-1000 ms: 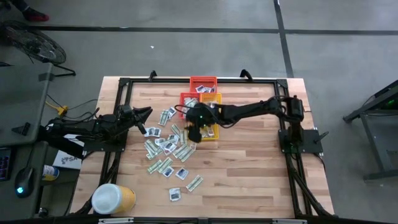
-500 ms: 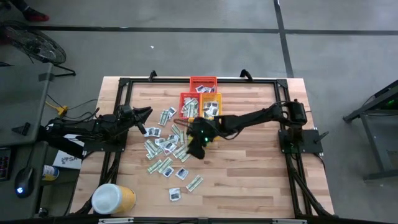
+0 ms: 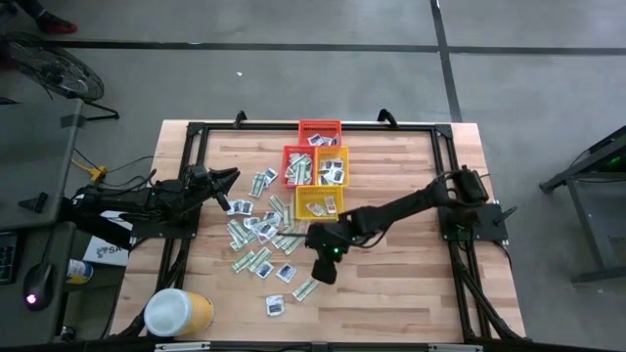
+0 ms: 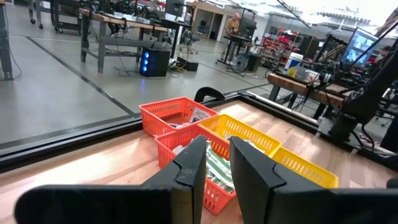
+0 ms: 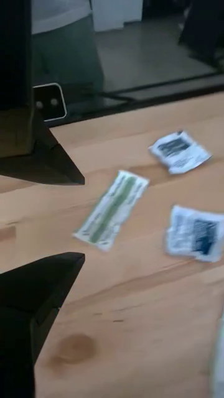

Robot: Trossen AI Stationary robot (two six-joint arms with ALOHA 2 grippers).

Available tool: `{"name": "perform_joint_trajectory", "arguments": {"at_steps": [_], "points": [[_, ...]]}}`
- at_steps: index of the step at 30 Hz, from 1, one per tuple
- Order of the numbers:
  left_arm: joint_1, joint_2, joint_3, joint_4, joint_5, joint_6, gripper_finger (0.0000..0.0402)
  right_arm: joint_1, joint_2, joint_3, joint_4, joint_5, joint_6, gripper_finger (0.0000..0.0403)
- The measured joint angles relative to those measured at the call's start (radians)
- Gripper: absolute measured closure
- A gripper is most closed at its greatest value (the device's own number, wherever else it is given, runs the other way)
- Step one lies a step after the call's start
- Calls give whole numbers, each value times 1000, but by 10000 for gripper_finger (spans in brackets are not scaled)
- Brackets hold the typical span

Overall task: Pick & Place First Aid Supplies
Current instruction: Put the bandage into the bottom orange bin

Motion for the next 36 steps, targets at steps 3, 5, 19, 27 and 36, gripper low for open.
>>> {"name": "perform_joint_trajectory", "arguments": {"at_steps": [3,5,19,27,36], "points": [[0,0,0,0,0,0,328,29,0,0,-30,41,85,221],[0,0,0,0,0,0,328,47,5,0,-33,63,159,221],[0,0,0,0,0,0,328,88,140,0,61,151,489,221],[0,0,0,0,0,0,328,90,168,2,108,169,524,221],[0,0,0,0,0,0,328,117,209,3,193,168,565,221]]}}
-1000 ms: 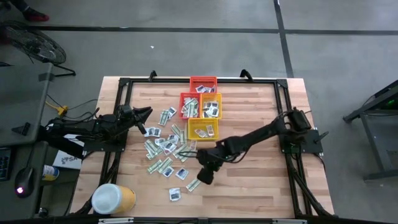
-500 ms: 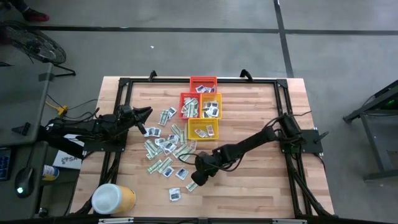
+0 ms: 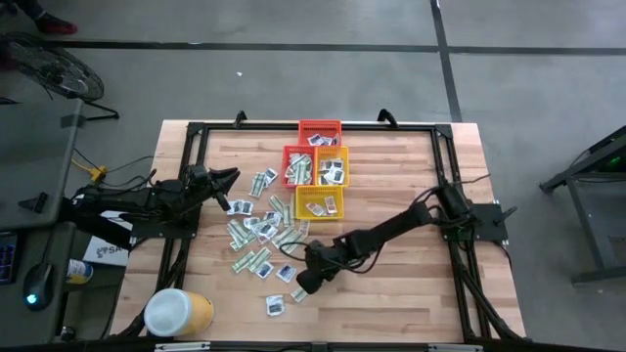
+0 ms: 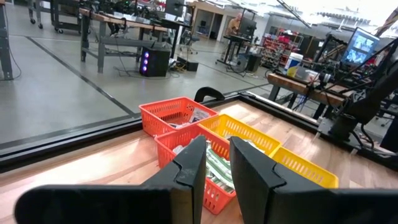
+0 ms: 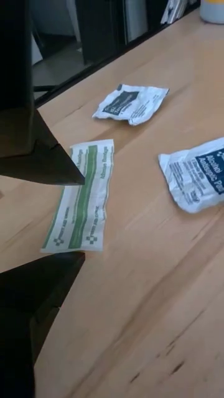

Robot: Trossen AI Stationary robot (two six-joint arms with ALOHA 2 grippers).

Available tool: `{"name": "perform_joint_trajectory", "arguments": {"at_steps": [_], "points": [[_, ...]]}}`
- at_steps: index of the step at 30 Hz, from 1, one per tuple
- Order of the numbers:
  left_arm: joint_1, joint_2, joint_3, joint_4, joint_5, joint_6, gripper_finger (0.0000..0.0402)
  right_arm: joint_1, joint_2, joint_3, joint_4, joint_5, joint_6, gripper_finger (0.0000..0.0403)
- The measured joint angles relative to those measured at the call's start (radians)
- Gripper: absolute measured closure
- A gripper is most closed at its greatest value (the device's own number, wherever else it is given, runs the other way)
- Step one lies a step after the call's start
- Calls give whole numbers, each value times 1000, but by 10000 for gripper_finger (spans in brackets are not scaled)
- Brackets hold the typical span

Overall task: Pick & Place First Aid Supplies
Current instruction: Put the bandage into the bottom orange bin

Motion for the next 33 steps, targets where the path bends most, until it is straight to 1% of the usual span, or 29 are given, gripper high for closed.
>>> {"name": "perform_joint_trajectory", "arguments": {"at_steps": [6,9,28,33], "points": [[0,0,0,0,0,0,328,15,1,0,-19,27,-47,224],[0,0,0,0,0,0,328,22,1,0,-37,48,-52,236],[0,0,0,0,0,0,328,23,2,-3,-64,86,-45,394],[0,0,0,0,0,0,328,24,0,-5,-49,97,-43,401]]}}
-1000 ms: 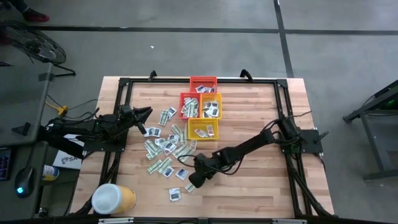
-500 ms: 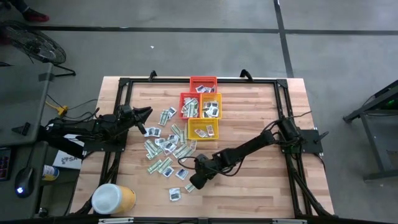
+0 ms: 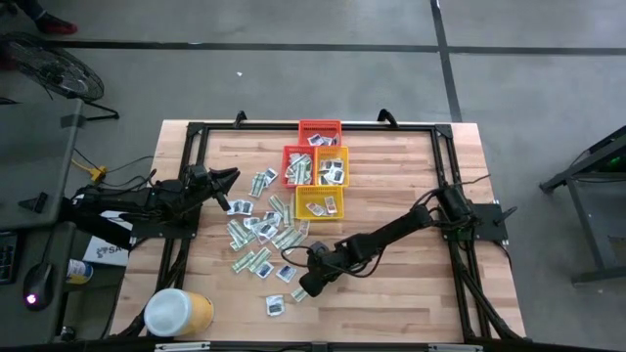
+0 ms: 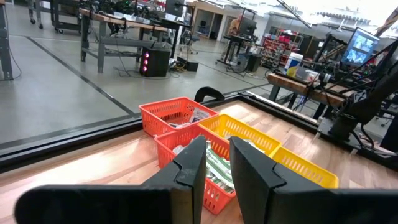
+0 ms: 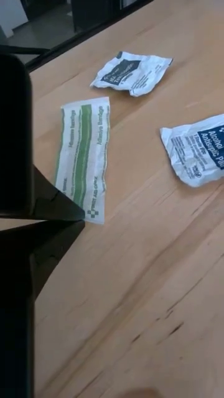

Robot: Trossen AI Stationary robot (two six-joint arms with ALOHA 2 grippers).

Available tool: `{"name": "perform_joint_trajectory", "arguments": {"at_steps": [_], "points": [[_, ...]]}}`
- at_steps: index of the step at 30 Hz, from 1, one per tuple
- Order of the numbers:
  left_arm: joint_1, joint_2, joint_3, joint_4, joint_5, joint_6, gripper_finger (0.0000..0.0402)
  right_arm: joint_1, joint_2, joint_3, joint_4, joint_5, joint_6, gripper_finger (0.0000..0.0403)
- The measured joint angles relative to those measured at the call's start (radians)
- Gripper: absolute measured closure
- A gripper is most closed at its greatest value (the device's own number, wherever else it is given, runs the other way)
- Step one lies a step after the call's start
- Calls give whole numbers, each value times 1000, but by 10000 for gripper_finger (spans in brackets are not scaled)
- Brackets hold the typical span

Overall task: Pick & Place First Aid Supplies
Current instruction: Put the bandage into the bottom orange bin

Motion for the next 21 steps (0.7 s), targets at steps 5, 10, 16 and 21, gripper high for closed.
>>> {"name": "perform_joint_trajectory", "arguments": {"at_steps": [5,10,16,21], "points": [[0,0,0,0,0,0,328,2,-40,-3,1,58,-7,402],[0,0,0,0,0,0,328,1,-113,11,-22,114,-57,402],[0,0,0,0,0,0,328,-15,-154,113,-174,117,-182,403],[0,0,0,0,0,0,328,-70,-181,223,-318,43,-352,403]]}}
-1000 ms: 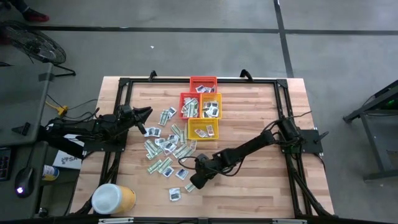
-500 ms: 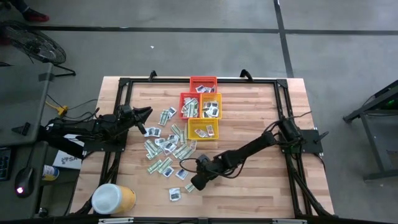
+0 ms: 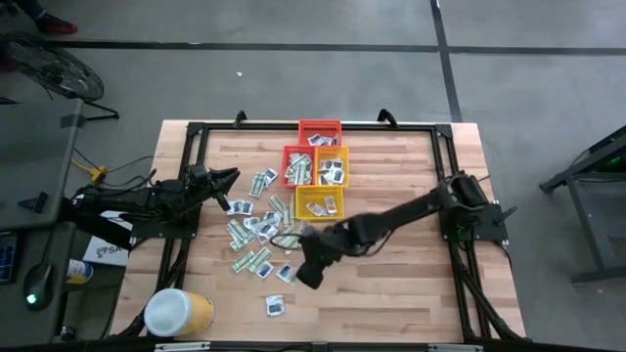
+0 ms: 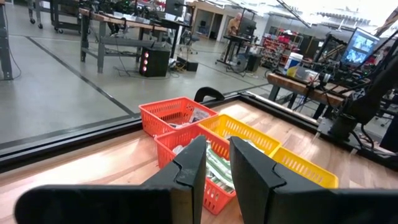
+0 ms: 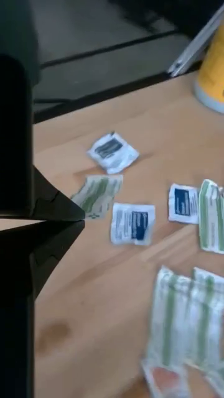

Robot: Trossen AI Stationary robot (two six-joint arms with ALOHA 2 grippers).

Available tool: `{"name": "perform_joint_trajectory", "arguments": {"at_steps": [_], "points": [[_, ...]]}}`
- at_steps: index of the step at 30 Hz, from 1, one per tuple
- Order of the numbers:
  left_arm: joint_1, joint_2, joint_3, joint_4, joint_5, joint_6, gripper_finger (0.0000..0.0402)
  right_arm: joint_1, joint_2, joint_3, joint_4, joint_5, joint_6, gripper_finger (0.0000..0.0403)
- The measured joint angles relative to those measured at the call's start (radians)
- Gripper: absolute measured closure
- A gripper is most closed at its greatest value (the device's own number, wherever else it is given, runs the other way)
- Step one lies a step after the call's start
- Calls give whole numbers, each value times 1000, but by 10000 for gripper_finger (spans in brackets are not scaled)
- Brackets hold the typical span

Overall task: Pick & Place First Aid Supplies
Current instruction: Put the bandage into the bottom orange bin

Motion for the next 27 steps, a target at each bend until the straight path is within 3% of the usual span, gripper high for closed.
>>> {"name": "perform_joint_trajectory", "arguments": {"at_steps": [14,20,27], "points": [[0,0,0,0,0,0,328,-326,-12,333,-363,-122,-669,403],[0,0,0,0,-1,0,328,-504,-12,348,-387,-217,-890,403],[0,0,0,0,-1,0,328,-671,-7,328,-391,-233,-1117,403]]}}
